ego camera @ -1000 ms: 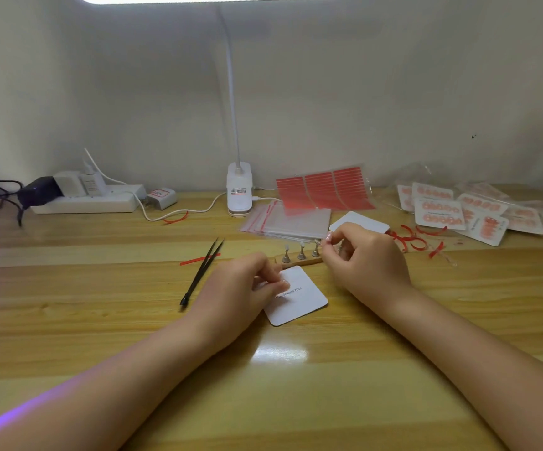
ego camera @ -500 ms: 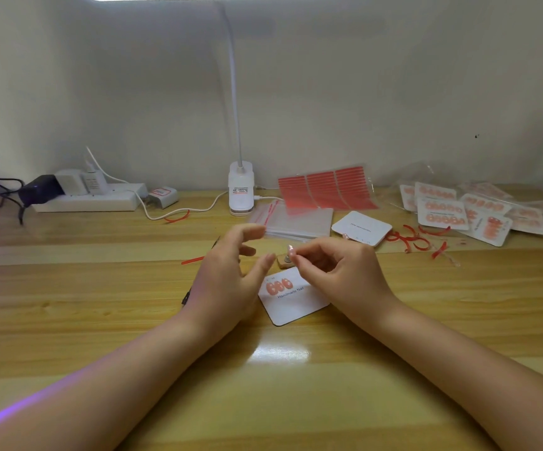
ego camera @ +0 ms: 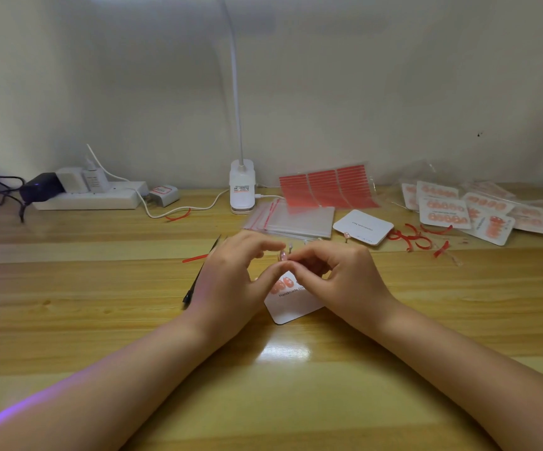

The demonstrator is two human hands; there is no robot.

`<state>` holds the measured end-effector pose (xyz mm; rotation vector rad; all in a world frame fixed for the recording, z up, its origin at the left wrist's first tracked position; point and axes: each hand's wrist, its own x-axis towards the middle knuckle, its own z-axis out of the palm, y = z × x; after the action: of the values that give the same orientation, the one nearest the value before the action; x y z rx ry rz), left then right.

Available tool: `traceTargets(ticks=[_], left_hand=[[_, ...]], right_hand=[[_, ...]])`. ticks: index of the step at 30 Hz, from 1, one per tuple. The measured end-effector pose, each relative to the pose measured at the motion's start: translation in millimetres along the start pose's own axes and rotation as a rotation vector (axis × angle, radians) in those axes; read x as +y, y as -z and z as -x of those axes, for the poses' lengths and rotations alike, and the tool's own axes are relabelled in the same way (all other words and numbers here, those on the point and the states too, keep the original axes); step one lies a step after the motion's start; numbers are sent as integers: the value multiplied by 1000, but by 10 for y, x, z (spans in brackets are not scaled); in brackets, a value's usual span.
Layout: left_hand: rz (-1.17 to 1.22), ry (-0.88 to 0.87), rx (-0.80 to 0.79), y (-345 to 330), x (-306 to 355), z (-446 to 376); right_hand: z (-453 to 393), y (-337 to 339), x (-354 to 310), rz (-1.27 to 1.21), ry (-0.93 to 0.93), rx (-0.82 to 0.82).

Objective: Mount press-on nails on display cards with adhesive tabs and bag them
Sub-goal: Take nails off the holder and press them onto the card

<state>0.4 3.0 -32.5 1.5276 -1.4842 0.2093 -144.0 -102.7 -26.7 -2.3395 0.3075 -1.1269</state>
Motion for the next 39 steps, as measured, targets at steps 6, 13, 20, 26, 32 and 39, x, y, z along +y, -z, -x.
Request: traceTargets(ticks=[6,13,20,26,32,39], left_hand=[[57,12,16,-14,-35,5],[127,90,8,13,-19,-7],[199,287,92,40,-27,-48],[207,316,76,46,-22,-34],[262,338,83,47,-8,-35],[275,339,64,48,-1,-26]], right_hand=[[-3,-3,4,10,20,-18],[-3,9,39,-13,13,-65],[-4,19,76,-86,-134,26],[-100,196,269,-124,-353,247],[-107,293,519,113,-453,161],[-126,279,577,293,-484,28]])
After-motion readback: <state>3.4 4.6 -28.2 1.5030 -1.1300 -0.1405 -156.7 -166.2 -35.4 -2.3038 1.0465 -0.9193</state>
